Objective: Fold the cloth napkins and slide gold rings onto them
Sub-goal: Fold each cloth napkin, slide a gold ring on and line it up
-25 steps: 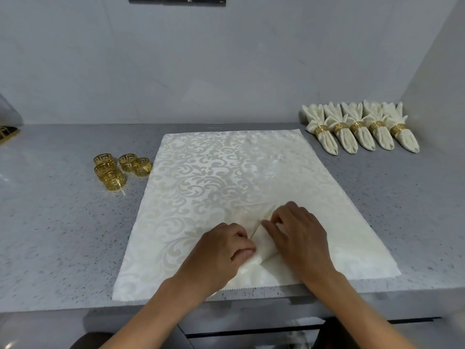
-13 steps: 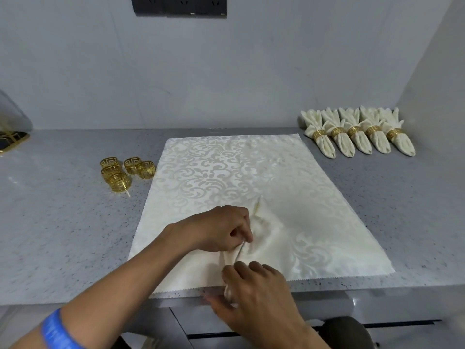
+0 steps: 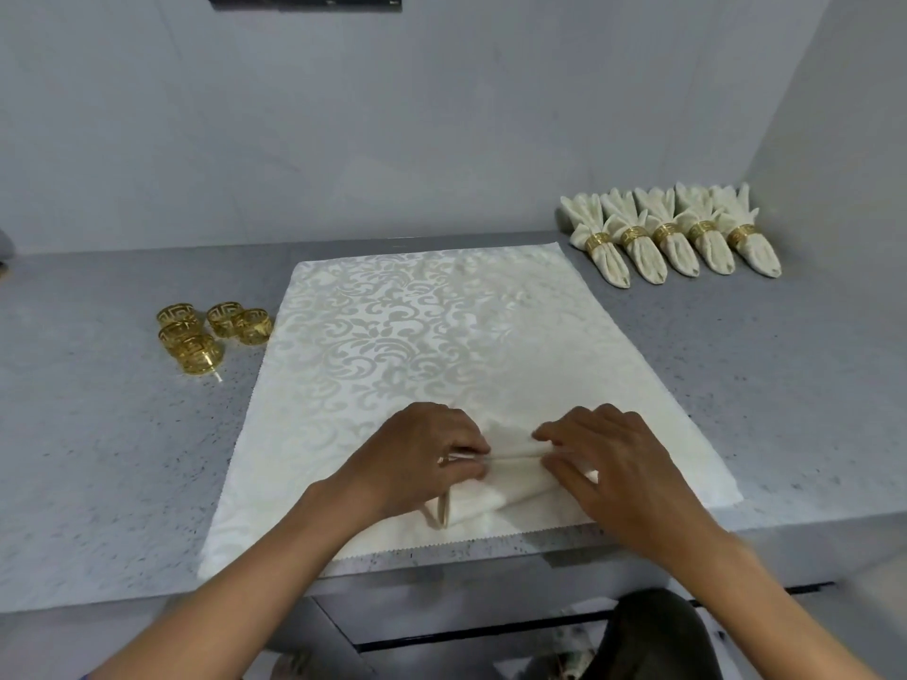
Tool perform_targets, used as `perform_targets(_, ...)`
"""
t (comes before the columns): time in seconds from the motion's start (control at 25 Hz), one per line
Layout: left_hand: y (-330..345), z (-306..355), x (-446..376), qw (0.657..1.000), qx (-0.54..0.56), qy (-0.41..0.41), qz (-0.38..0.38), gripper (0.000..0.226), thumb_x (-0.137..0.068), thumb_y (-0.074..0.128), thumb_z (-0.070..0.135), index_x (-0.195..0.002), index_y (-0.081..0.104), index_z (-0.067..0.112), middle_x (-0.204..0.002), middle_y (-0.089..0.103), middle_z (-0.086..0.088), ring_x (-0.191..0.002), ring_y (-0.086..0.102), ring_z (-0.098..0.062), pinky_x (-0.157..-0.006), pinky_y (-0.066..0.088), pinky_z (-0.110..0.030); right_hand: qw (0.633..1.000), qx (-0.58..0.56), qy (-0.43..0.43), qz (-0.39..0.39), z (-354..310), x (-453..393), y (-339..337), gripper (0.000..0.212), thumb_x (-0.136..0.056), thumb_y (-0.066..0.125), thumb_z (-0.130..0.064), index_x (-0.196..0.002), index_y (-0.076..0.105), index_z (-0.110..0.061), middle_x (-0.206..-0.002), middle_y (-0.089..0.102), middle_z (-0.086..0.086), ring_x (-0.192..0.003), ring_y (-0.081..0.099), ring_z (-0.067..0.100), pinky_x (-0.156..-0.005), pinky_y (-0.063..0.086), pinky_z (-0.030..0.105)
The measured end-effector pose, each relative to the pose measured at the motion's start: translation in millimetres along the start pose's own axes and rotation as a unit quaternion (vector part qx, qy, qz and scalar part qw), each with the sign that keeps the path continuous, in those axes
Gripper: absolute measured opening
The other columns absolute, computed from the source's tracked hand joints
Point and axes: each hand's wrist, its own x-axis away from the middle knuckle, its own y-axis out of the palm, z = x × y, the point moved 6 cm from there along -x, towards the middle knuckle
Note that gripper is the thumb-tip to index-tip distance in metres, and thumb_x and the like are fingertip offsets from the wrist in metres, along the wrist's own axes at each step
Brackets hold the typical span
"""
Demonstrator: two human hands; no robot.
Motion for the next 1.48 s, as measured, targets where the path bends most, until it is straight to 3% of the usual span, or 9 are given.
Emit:
perform_targets(0.36,2,2,24,0.990,-0.113,0.081,0.031,0.024,-0.097,0.053,0.025,-0.107,0.074,0.020,-0.093,0.059,0.010,-0.084,0.053,-0.012,-0.095,0.040,-0.030,0.992,0.063,-0.097,-0.044,13,14,6,0.029,-0.094,0.054,-0.043,-0.110,0.070,-0.025,-0.104,0.059,-0.006,-0.084,0.056,0.018,-0.071,0.044,0.034)
perform_targets(0.56,2,9,40,0.977,-0.198,0.048,-0.059,0.063,-0.093,0.038,0.069,-0.131,0.057,0.023,-0.116,0.050,0.009,-0.113,0.045,-0.010,-0.117,0.011,-0.044,0.996,0.013,-0.082,-0.031,21,10,7,0.031,-0.099,0.049,-0.040,-0.109,0.074,-0.026,-0.101,0.059,-0.009,-0.079,0.054,0.016,-0.070,0.044,0.035)
perform_targets(0.76,10,6,31,0.968,-0.250,-0.019,0.022,0.036,-0.066,0.069,0.026,-0.101,0.071,0.020,-0.089,0.055,0.008,-0.088,0.055,-0.015,-0.113,0.019,-0.043,0.997,0.009,-0.061,-0.051,19,9,3,0.030,-0.099,0.048,-0.040,-0.107,0.074,-0.026,-0.099,0.059,-0.010,-0.077,0.054,0.016,-0.069,0.044,0.034)
perform_targets(0.96,4,9,18,0.965,-0.263,0.008,0.027,0.017,-0.064,0.059,0.023,-0.074,0.072,0.020,-0.070,0.053,0.009,-0.072,0.052,-0.015,-0.097,0.035,-0.038,0.998,0.045,-0.032,-0.031,7,5,3,0.019,-0.078,0.056,-0.023,-0.086,0.073,-0.019,-0.084,0.059,-0.005,-0.070,0.052,0.020,-0.064,0.042,0.033)
perform_targets(1.12,-47,21,-1,0.979,0.003,-0.195,-0.059,0.033,-0.071,0.067,0.039,-0.060,0.055,0.009,-0.056,0.052,0.007,-0.054,0.046,-0.008,-0.055,0.038,-0.024,0.989,-0.107,0.099,0.000,1,-9,-30,0.017,-0.081,0.052,-0.022,-0.070,0.065,-0.021,-0.066,0.060,-0.010,-0.062,0.050,0.008,-0.058,0.037,0.020)
perform_targets(1.2,-56,16,-8,0.909,0.243,-0.310,-0.138,0.015,-0.078,0.074,0.017,-0.069,0.063,0.012,-0.065,0.067,0.001,-0.058,0.062,-0.010,-0.054,0.046,-0.024,0.959,-0.213,0.183,-0.026,13,-25,-36,0.022,-0.083,0.053,-0.020,-0.065,0.067,-0.020,-0.060,0.061,-0.008,-0.050,0.048,0.005,-0.050,0.035,0.016)
perform_targets(1.28,-48,-1,-10,0.836,0.339,-0.397,-0.171,0.011,-0.078,0.074,0.006,-0.089,0.070,0.008,-0.094,0.075,-0.014,-0.088,0.072,-0.027,-0.078,0.055,-0.036,0.955,-0.175,0.211,-0.117,22,-38,-17,0.023,-0.083,0.053,-0.018,-0.062,0.062,-0.016,-0.056,0.059,-0.004,-0.046,0.042,0.003,-0.049,0.035,0.020)
perform_targets(1.4,-25,-24,-6,0.797,0.318,-0.469,-0.208,0.029,-0.072,0.074,0.008,-0.100,0.070,0.002,-0.106,0.072,-0.019,-0.114,0.063,-0.037,-0.098,0.047,-0.043,0.975,-0.065,0.161,-0.140,10,-37,15,0.030,-0.098,0.042,-0.034,-0.110,0.068,-0.027,-0.115,0.067,-0.015,-0.102,0.059,0.000,-0.094,0.044,0.021)
perform_targets(1.48,-15,-37,-7,0.787,0.327,-0.479,-0.210,0.027,-0.075,0.073,0.008,-0.101,0.070,0.003,-0.106,0.073,-0.017,-0.110,0.066,-0.034,-0.098,0.049,-0.043,0.980,-0.096,0.084,-0.150,-14,-28,35,0.065,-0.098,0.010,-0.059,-0.150,0.034,-0.031,-0.153,0.029,-0.019,-0.141,0.022,-0.001,-0.115,0.007,0.014)
